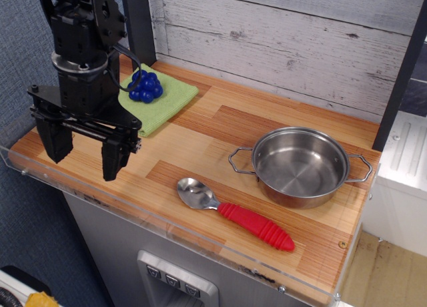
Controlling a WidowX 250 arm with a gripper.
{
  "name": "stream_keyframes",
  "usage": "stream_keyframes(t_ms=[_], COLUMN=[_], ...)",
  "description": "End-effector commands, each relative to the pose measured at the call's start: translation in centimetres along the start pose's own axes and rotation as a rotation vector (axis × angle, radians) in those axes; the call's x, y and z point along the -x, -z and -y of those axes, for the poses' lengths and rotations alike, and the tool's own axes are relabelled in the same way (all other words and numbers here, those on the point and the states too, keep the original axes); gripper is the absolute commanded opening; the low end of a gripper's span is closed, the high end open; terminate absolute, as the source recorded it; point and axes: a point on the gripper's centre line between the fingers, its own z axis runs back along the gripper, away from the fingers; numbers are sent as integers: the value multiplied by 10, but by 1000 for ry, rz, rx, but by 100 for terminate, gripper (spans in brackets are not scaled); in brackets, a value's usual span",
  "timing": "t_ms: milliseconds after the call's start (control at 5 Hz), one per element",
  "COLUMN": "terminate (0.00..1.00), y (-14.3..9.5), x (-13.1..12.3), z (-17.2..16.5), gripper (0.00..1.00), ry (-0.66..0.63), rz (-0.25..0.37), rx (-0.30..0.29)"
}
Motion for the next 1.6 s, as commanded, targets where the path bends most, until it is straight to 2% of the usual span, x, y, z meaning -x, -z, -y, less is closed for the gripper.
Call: stream_keyframes(t_ms=[0,400,600,800,1000,1200,1400], terminate=[0,0,0,0,0,0,0], y=[0,-30,-41,-47,-43,-36,-26], x=[0,-10,-17,-28,-33,-44,-54], z=[0,49,87,134,165,187,200], gripper=[100,100,100,100,100,100,100], ry=[0,213,370,578,729,824,874], rz=[0,136,227,297,332,380,381], rx=[0,29,60,118,134,127,77])
